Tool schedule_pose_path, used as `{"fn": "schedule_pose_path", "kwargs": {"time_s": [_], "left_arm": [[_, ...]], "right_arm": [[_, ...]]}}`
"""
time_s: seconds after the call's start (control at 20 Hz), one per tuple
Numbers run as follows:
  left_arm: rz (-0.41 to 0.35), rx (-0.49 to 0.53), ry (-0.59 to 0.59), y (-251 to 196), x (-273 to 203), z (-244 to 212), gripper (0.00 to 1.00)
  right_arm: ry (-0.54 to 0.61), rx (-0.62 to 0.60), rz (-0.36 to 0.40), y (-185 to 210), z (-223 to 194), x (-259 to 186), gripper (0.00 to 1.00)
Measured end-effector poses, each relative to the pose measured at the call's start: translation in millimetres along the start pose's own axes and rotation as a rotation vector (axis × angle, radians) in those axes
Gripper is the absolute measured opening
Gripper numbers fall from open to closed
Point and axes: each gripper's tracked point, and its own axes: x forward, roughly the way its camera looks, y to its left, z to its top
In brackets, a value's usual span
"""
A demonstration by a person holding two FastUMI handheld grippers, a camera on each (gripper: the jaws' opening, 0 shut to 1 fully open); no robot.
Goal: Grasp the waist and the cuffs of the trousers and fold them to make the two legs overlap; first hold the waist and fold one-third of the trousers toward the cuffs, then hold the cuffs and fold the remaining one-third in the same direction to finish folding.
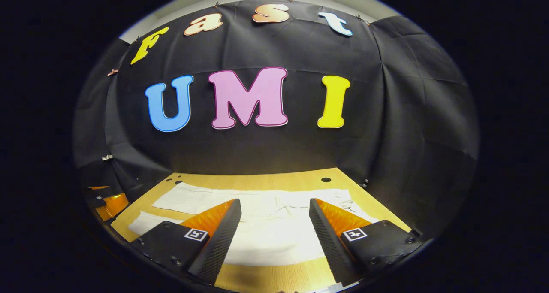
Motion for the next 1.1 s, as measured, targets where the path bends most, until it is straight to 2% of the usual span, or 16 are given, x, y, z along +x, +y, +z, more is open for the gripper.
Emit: {"fn": "schedule_pose_path", "kwargs": {"time_s": [0.2, 0.35, 0.65, 0.8, 0.9, 1.1], "left_arm": [[0.017, -0.011, 0.013, 2, -2, -7, 0.96], [0.058, -0.001, 0.005, 8, -3, -5, 0.96], [0.089, 0.007, -0.014, 7, -1, 3, 0.96], [0.063, -0.041, -0.004, -4, 2, 0, 0.96], [0.078, -0.036, 0.004, -4, 4, -3, 0.96], [0.105, -0.013, 0.022, -5, 10, -9, 0.96]], "right_arm": [[0.012, -0.002, -0.009, -9, -4, -1, 0.98], [0.026, 0.027, -0.003, -16, -3, 2, 0.98], [0.001, -0.057, 0.022, -43, 4, 4, 0.98], [-0.013, -0.134, 0.041, -65, 6, 6, 0.98], [0.005, -0.203, 0.028, -89, 2, 14, 0.98], [0.074, -0.362, 0.057, -134, -13, 33, 0.98]]}}
